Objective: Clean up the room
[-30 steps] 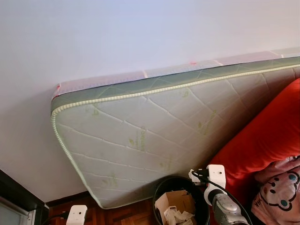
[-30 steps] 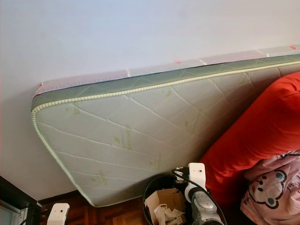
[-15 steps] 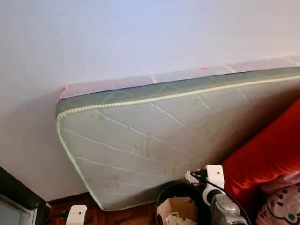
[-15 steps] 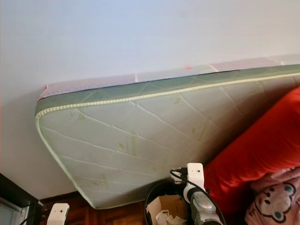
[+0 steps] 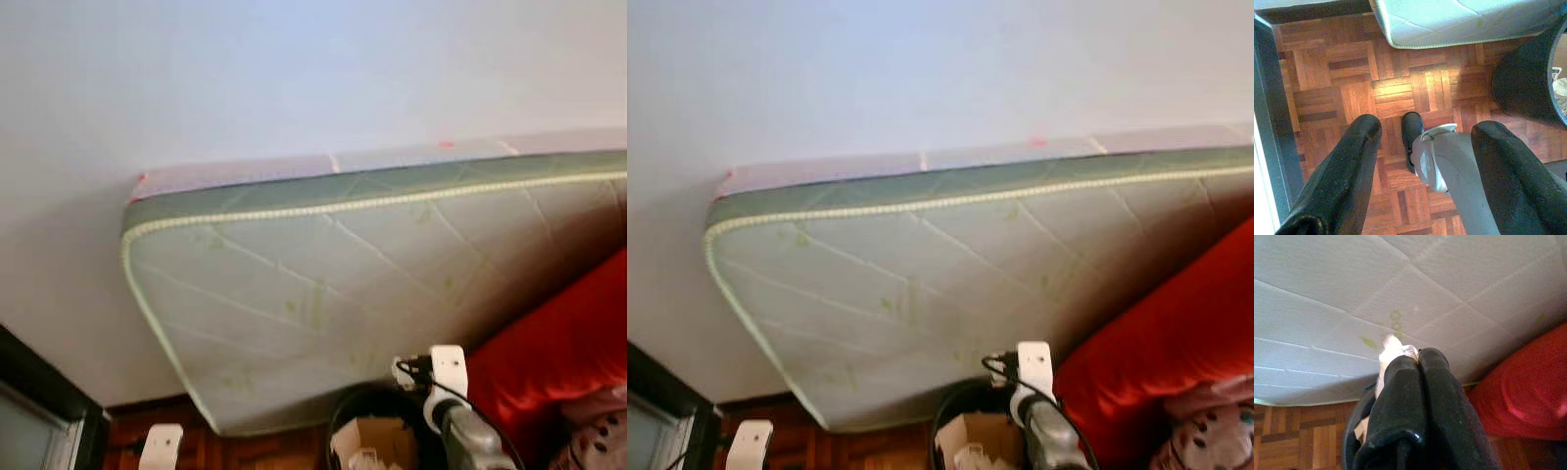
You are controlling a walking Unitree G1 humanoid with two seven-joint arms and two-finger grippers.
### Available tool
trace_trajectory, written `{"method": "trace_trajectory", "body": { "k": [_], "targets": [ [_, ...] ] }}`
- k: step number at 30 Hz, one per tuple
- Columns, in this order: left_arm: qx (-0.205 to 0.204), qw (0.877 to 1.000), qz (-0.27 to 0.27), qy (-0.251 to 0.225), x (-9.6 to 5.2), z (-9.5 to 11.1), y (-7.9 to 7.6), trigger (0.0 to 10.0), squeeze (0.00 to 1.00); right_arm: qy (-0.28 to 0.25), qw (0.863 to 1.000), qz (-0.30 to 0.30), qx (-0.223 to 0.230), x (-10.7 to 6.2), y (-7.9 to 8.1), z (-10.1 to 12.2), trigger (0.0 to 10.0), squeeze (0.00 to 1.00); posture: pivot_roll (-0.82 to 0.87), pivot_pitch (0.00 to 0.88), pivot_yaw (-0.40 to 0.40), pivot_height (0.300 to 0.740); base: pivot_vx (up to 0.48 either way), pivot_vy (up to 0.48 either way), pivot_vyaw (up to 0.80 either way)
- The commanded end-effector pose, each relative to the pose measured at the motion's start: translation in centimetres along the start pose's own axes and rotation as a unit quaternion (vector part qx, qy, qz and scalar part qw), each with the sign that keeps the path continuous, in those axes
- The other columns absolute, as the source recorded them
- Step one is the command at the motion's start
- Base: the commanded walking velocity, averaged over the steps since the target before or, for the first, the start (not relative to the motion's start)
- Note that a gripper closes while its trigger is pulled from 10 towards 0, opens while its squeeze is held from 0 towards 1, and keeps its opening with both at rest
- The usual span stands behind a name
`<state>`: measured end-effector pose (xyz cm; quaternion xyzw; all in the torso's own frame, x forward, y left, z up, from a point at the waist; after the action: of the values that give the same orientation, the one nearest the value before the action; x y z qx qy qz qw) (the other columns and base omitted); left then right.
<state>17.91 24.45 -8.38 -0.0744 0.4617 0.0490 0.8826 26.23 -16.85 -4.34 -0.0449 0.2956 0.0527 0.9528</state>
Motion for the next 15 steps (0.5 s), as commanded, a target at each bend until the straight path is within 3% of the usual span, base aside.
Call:
{"method": "trace_trajectory", "body": {
  "k": [1, 10, 15],
  "targets": [
    [-0.004, 1.0, -0.001, 0.006, 0.0, -0.4, -0.1, 10.0, 0.0, 0.001, 1.0, -0.007, 0.005, -0.1, -0.2, -0.1, 10.0, 0.0, -0.01, 0.0, -0.069, 0.74, 0.0, 0.0, 0.0],
    [-0.004, 1.0, -0.001, 0.005, 0.0, -0.4, -0.1, 10.0, 0.0, 0.012, 1.0, -0.023, 0.001, -0.1, -0.5, -0.3, 10.0, 0.0, -0.01, 0.0, -0.07, 0.74, 0.0, 0.0, 0.0],
    [-0.003, 1.0, 0.001, 0.006, 0.0, -0.4, 0.0, 10.0, 0.0, 0.022, 0.998, -0.058, 0.012, -0.2, -1.6, -0.6, 10.0, 0.0, -0.01, 0.0, -0.07, 0.74, 0.0, 0.0, 0.0]
  ]
}}
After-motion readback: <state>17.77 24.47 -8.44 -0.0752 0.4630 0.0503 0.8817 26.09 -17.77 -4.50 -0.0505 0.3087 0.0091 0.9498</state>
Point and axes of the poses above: a point about 5 cm out from each wrist's last joint towards the gripper, its own x axis pointing out of the wrist towards the gripper, its own z axis along the axis of the wrist's last joint, y = z × x, the point moved 1 cm from there along x, pointing out of the wrist towards the gripper, and after that the axes turned 10 degrees about -x, right-handed, at the moved point
